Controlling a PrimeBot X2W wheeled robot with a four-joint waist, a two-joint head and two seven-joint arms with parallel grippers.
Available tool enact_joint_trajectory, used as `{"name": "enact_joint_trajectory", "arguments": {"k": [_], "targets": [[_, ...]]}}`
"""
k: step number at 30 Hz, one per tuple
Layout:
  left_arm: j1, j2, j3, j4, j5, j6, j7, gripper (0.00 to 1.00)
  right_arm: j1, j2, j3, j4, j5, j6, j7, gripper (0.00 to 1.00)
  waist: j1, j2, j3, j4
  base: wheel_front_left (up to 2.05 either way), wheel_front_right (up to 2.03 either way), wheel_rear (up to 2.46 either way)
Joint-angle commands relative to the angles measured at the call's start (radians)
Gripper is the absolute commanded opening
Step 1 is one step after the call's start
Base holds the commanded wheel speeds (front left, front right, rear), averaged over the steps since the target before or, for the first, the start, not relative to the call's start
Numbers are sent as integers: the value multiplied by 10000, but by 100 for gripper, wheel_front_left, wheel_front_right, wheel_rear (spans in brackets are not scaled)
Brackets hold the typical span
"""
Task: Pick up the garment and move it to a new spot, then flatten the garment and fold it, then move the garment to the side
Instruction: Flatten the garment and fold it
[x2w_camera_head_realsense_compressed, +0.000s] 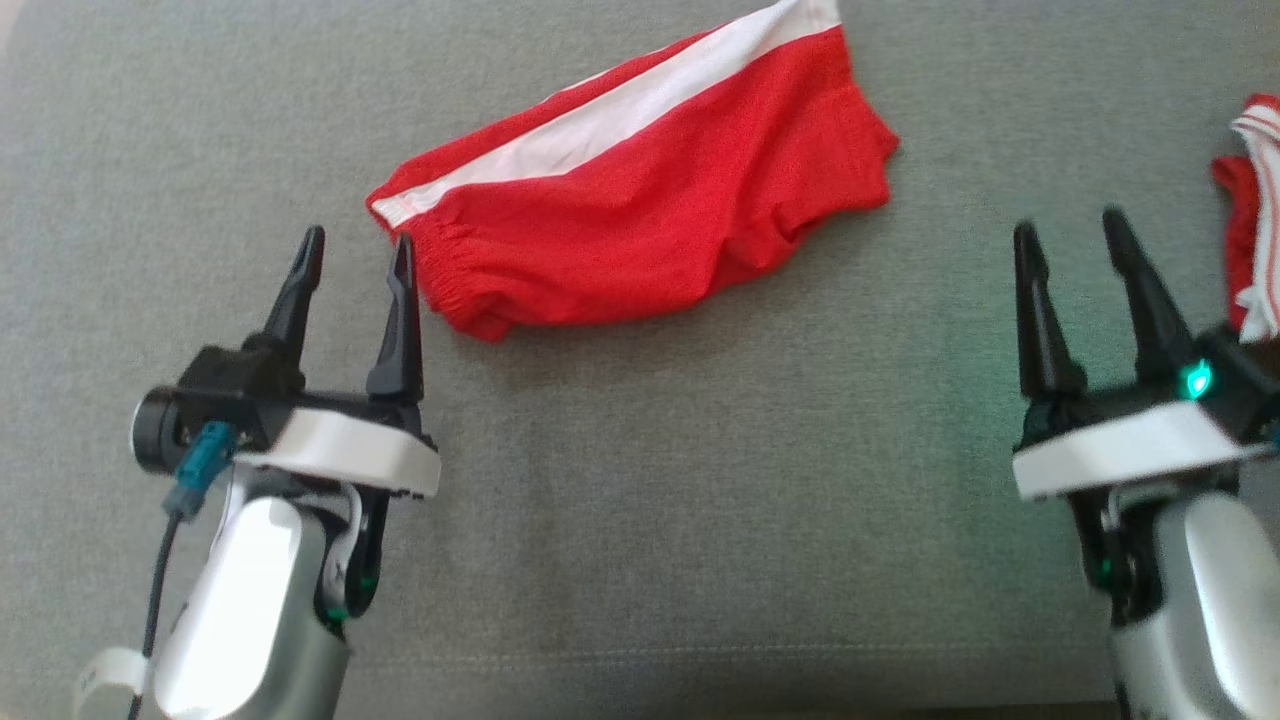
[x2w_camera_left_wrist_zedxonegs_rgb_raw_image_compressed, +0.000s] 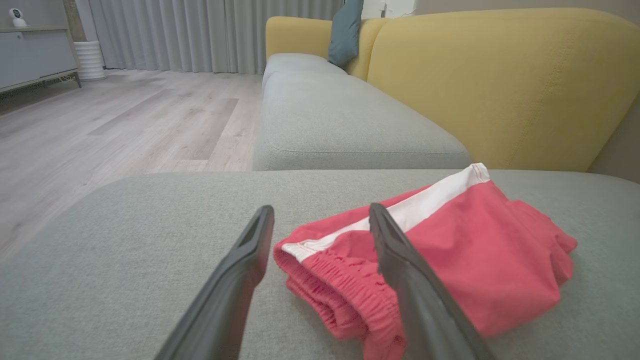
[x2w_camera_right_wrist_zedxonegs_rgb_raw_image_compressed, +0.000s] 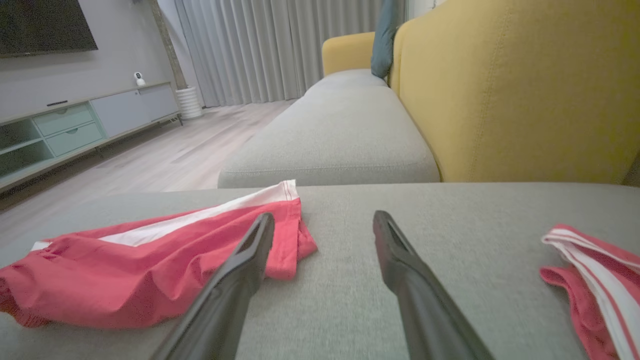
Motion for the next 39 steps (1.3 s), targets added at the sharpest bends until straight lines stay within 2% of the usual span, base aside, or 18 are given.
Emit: {"name": "enact_joint_trajectory", "arguments": {"k": [1,10,19,24,32,39], "targets": [[-46,271,374,-387,89,70,-52,100,154,71,125,-530,-76,35,124,100,1,-1,-106,-103,0,0,0],[296,240,439,-466,273,108,-52,100,1041,351,-120,-1635,-301,35,726,100,1,-1,-107,-250,0,0,0],[259,182,492,-454,322,68,-53,100,1071,404,-203,-1865,-296,35,901,100,1,-1,-33,-285,0,0,0],[54,83,432,-527,386,-4,-53,100,870,239,-313,-1782,-288,35,1108,100,1,-1,222,-60,0,0,0],[-642,-318,355,-849,487,-134,-53,100,-866,-556,-167,-926,-234,35,1685,100,1,-1,1244,891,0,0,0],[-1135,-713,415,-1039,584,-340,-53,100,-2638,-1166,364,868,5,35,2160,100,1,-1,1771,1620,0,0,0]]}}
